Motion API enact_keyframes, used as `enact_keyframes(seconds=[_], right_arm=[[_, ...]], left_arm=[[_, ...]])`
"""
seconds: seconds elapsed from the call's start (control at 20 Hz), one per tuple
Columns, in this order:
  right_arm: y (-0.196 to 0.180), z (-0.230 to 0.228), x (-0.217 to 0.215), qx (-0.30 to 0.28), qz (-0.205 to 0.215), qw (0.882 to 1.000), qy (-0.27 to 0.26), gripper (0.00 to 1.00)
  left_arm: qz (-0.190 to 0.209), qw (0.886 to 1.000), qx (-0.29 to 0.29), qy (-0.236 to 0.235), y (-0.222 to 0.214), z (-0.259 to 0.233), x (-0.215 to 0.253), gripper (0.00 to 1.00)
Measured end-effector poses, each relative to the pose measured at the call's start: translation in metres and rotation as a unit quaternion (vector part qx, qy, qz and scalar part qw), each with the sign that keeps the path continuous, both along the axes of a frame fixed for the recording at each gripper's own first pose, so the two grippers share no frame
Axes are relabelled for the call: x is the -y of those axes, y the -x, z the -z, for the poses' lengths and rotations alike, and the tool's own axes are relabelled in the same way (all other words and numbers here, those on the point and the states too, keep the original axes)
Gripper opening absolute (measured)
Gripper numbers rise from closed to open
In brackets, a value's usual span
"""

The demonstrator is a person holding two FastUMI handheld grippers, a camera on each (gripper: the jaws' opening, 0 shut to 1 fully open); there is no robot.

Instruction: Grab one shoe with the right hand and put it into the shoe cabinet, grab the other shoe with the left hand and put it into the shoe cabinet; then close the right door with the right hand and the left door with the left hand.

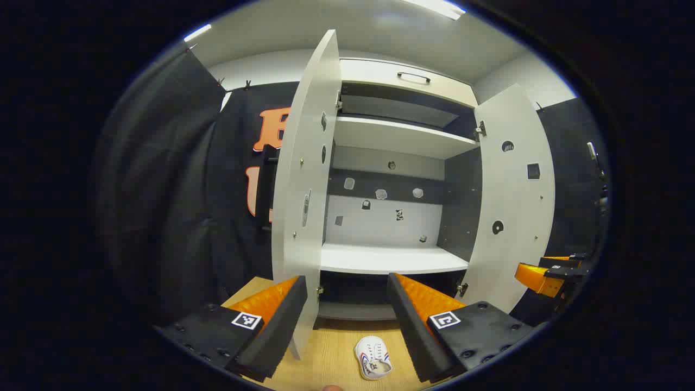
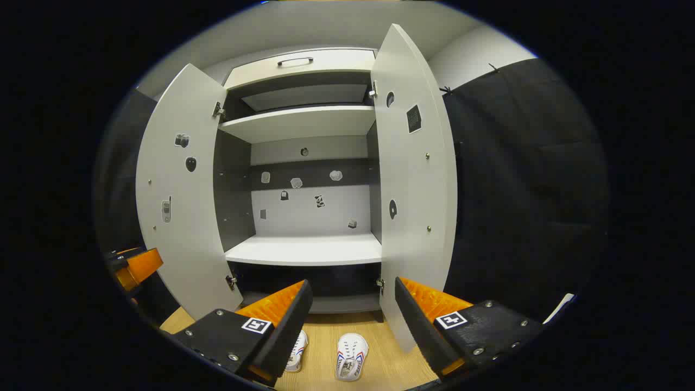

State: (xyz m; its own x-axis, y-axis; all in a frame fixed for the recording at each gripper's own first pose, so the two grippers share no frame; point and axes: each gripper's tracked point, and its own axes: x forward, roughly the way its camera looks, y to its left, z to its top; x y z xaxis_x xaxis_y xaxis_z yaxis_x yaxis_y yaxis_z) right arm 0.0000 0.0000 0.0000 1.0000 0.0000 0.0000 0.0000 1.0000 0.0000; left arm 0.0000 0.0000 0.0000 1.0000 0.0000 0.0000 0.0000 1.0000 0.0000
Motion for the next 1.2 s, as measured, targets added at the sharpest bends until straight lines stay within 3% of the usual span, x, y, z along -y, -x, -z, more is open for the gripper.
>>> enact_keyframes(seconds=[0.1,0.85,0.95,1.05,1.2], right_arm=[[0.000,-0.001,0.002,0.002,0.003,1.000,0.003,0.94],[-0.009,0.001,-0.005,0.005,-0.001,1.000,0.012,0.94],[-0.012,0.007,-0.005,-0.001,-0.003,1.000,0.007,0.94],[-0.017,0.017,-0.005,-0.003,-0.005,1.000,0.008,0.94],[-0.031,0.054,-0.007,-0.031,-0.012,0.999,0.008,0.94]], left_arm=[[0.000,1.000,0.001,0.001,0.000,-0.001,0.001,0.99],[-0.008,1.000,0.002,0.000,-0.005,0.000,-0.008,0.96],[-0.005,1.000,0.002,0.004,-0.005,-0.001,-0.007,0.94],[-0.006,1.000,0.005,0.003,-0.007,-0.002,-0.009,0.99],[-0.003,1.000,0.005,-0.001,-0.008,-0.001,-0.007,0.99]])
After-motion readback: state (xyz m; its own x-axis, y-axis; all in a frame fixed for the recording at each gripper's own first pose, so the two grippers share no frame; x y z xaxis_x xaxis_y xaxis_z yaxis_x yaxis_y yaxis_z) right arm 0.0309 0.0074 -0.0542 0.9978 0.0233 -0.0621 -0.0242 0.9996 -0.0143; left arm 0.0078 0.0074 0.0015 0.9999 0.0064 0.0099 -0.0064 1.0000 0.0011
